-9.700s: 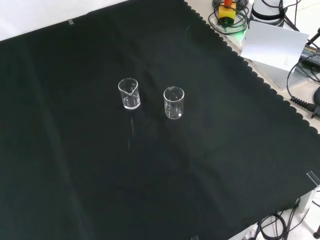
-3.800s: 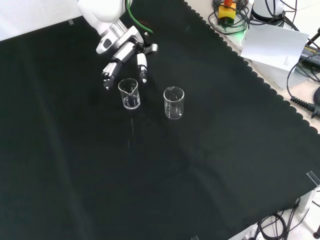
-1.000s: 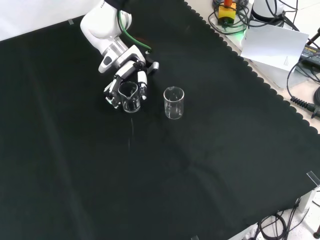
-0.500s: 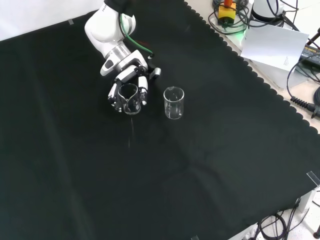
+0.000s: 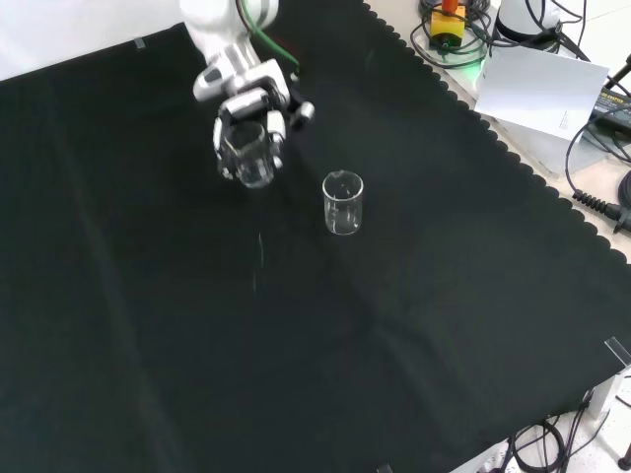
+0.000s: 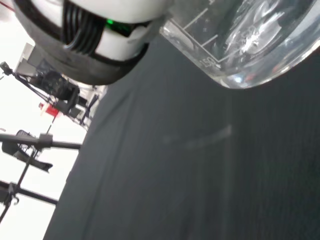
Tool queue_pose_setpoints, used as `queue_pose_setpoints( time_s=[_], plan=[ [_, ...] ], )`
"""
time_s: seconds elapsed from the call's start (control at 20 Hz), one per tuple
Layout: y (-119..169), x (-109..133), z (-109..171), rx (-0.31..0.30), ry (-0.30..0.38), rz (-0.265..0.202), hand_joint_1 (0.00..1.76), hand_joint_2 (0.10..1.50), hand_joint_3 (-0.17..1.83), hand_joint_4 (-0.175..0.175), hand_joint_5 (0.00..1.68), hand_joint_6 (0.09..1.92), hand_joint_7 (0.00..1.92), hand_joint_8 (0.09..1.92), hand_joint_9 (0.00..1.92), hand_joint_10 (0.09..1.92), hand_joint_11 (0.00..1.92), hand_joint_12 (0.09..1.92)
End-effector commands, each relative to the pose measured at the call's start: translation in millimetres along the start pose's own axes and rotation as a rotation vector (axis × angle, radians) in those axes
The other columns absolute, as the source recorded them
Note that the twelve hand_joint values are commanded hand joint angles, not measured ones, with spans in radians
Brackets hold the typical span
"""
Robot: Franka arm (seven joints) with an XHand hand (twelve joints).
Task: Pick up the beaker on the right.
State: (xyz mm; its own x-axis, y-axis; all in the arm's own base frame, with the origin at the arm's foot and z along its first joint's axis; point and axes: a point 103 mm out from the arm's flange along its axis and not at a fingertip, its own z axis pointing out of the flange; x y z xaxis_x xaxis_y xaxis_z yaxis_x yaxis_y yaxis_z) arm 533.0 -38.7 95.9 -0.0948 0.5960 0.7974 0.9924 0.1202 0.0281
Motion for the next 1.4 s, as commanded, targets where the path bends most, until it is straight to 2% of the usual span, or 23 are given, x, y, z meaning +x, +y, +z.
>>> queue_pose_setpoints(
  time_s=[0.05, 0.4, 0.5, 0.7, 1.1, 1.4],
  plan=[
    [-16.7, -1.0, -72.9, -0.056, -0.109, -0.042, 1.32, 1.01, -0.17, -0.175, 1.52, 0.09, 1.57, 0.09, 1.65, 0.10, 1.36, 0.72],
    [-34.8, 14.8, -81.4, 0.006, -0.273, -0.048, 1.32, 1.01, -0.17, -0.175, 1.52, 0.09, 1.57, 0.09, 1.67, 0.10, 1.36, 0.72],
    [-40.2, 18.0, -81.9, 0.023, -0.301, -0.042, 1.32, 1.01, -0.17, -0.175, 1.52, 0.09, 1.57, 0.09, 1.68, 0.10, 1.37, 0.72],
    [-48.8, 27.4, -79.1, 0.097, -0.370, -0.041, 1.32, 1.01, -0.17, -0.175, 1.52, 0.09, 1.57, 0.09, 1.70, 0.10, 1.39, 0.72],
    [-67.0, 42.8, -67.7, 0.237, -0.459, -0.027, 1.32, 1.01, -0.17, -0.175, 1.52, 0.09, 1.57, 0.09, 1.71, 0.10, 1.41, 0.72],
    [-79.6, 53.8, -57.1, 0.285, -0.479, -0.018, 1.32, 1.01, -0.17, -0.175, 1.52, 0.09, 1.57, 0.09, 1.71, 0.10, 1.41, 0.71]
  ],
)
